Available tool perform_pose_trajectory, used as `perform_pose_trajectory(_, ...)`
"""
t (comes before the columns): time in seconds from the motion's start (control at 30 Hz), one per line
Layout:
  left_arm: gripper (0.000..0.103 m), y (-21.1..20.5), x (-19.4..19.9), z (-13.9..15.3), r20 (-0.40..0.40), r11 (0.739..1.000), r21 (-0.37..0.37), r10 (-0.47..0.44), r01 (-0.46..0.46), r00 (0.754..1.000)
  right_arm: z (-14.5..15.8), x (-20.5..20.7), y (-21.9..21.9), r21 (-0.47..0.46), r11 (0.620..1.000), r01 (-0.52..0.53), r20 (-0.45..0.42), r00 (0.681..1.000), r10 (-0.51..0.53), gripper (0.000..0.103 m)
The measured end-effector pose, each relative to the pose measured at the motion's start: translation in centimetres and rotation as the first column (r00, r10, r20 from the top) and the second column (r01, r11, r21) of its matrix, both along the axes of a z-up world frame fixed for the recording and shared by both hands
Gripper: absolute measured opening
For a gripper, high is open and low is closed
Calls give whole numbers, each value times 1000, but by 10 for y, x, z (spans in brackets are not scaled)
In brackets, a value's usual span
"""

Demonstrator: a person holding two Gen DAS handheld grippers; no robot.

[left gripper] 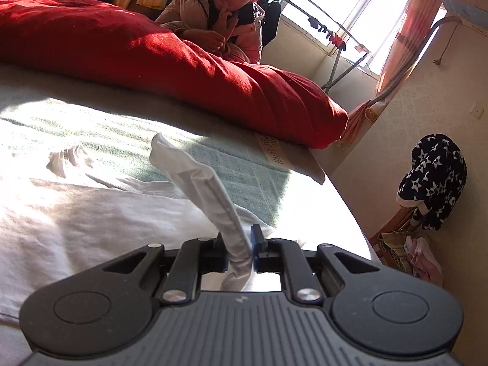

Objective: Fold clothes
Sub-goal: 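Carry the held sleeve across the shirt body with the left gripper, then lower the sleeve onto the shirt and open the left gripper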

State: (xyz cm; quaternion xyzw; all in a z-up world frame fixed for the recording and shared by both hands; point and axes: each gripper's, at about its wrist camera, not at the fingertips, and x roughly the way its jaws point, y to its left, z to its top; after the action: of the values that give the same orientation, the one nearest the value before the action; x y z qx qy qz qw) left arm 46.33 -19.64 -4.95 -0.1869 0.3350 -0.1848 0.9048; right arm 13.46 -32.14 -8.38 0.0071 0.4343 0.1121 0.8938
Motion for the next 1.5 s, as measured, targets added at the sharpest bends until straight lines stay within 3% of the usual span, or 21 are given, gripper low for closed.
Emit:
perform_pose_trajectory(0.4,12,-20,-13,-2,20,988,139,-73,69,997,-1,4,-1,3,1000,18,-8,1000,-18,103)
perform_pose_trajectory(0.63,12,-36,-16,-8,14,958,260,-127,119,992,-2,4,-2,1,1000,31,-14,999,-31,103)
perform_pose_trajectory(0.77,18,-50,-20,-10,4,923,350,-173,161,985,-1,3,-3,-6,999,44,-16,999,-44,103)
perform_pose_trajectory(0.83,34,-54,-24,-10,13,908,382,-193,174,981,1,2,-2,-8,999,49,-14,999,-49,103)
perform_pose_trajectory(0.9,41,-60,-31,-9,29,887,422,-222,189,975,4,0,-1,-15,998,55,-8,998,-55,103)
perform_pose_trajectory(1.07,44,-70,-46,-3,53,826,513,-301,233,952,11,-5,3,-35,997,62,5,998,-62,103)
perform_pose_trajectory(1.17,53,-73,-53,0,52,791,553,-347,263,936,15,-9,6,-45,997,63,14,998,-62,103)
perform_pose_trajectory(1.3,56,-77,-61,2,48,715,640,-405,283,913,20,-14,8,-48,997,68,29,997,-67,103)
perform_pose_trajectory(1.37,56,-76,-65,4,41,689,661,-428,297,903,21,-16,8,-45,996,76,33,997,-74,103)
perform_pose_trajectory(1.5,58,-58,-69,16,57,707,643,-427,294,903,23,-21,8,-47,996,80,36,996,-78,103)
